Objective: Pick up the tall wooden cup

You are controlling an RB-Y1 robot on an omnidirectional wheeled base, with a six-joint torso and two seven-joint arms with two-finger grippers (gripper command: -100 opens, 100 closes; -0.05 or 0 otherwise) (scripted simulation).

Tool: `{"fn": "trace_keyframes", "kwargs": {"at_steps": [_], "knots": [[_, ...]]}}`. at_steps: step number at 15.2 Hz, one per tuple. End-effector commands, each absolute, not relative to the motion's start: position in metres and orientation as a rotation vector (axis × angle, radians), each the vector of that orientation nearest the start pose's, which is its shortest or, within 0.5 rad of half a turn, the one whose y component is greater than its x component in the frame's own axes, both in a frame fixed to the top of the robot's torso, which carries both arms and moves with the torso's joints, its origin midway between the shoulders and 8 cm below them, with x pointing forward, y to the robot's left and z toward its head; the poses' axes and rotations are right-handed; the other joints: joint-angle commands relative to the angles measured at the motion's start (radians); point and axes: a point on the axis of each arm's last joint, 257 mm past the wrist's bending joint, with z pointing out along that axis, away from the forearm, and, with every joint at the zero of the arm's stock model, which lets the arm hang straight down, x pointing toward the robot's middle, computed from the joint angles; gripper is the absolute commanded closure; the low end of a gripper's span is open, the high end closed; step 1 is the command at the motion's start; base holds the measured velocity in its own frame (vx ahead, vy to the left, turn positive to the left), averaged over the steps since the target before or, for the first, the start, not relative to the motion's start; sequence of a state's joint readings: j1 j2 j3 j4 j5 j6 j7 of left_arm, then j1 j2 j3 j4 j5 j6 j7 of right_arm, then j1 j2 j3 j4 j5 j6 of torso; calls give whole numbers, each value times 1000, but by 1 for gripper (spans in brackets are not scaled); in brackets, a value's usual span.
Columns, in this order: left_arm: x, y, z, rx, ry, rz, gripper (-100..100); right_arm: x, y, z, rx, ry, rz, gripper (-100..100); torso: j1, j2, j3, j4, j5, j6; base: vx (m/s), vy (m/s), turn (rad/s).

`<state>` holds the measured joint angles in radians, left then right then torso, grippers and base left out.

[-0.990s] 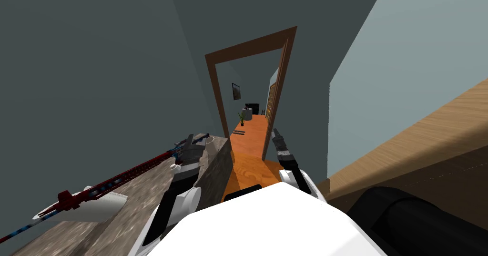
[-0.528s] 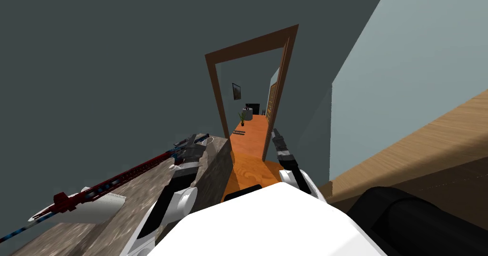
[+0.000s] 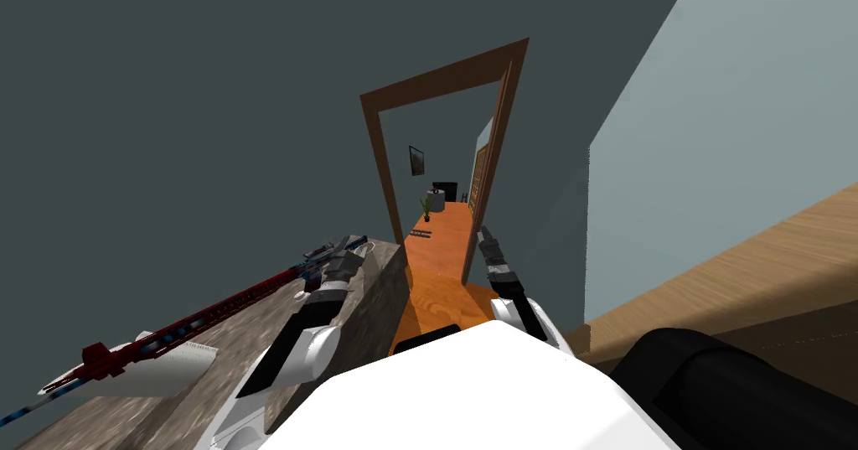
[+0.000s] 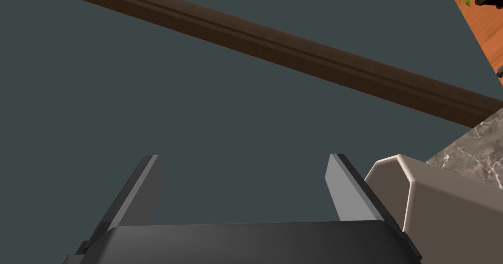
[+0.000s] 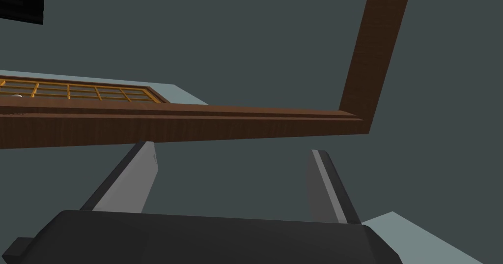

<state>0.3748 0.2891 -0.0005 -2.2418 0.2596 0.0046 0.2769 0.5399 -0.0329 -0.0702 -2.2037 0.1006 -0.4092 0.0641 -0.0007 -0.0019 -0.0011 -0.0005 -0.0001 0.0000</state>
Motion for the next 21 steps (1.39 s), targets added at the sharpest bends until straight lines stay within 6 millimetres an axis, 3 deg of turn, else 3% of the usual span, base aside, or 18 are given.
{"fn": "trace_keyframes", "kwargs": {"at_steps": [1, 21], "knots": [[434, 274, -68, -1171, 978, -1589, -100, 363, -305, -42, 695, 845, 1042, 0, 0, 0, 0, 0, 0, 0, 24, -14, 20], [456, 288, -129, -1545, 1171, -1548, -100, 363, -305, -42, 695, 845, 1042, 0, 0, 0, 0, 0, 0, 0, 24, -15, 15]]}}
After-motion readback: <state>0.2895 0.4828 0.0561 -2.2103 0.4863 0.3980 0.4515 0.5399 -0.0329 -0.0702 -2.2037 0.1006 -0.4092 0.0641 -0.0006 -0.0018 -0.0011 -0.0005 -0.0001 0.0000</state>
